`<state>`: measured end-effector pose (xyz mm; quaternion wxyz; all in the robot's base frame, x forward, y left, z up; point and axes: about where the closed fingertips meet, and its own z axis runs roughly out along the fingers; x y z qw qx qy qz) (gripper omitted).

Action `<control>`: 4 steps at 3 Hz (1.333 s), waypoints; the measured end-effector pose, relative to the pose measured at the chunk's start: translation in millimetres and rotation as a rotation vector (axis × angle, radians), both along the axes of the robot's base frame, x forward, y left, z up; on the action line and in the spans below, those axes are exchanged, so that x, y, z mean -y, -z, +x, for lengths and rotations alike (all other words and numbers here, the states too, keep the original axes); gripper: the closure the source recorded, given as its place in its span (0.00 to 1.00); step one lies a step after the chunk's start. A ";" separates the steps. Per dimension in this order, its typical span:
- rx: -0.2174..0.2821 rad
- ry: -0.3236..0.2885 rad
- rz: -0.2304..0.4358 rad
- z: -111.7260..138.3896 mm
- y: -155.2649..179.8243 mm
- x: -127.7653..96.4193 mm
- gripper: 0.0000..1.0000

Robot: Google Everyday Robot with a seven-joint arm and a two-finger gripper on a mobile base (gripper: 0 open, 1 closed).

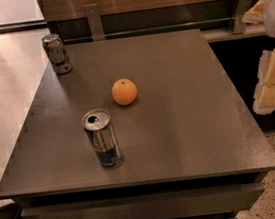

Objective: Move redbull can near 7up can

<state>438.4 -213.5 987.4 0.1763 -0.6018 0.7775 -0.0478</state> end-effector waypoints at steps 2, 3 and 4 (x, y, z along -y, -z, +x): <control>0.005 -0.037 0.094 0.0 3.5 -7.4 0.00; 0.039 -0.109 0.246 2.1 17.0 -15.3 0.00; 0.068 -0.198 0.424 2.5 26.1 -47.0 0.00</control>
Offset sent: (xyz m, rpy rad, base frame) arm -0.0045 0.0289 -0.0089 0.4435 -0.0045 0.1739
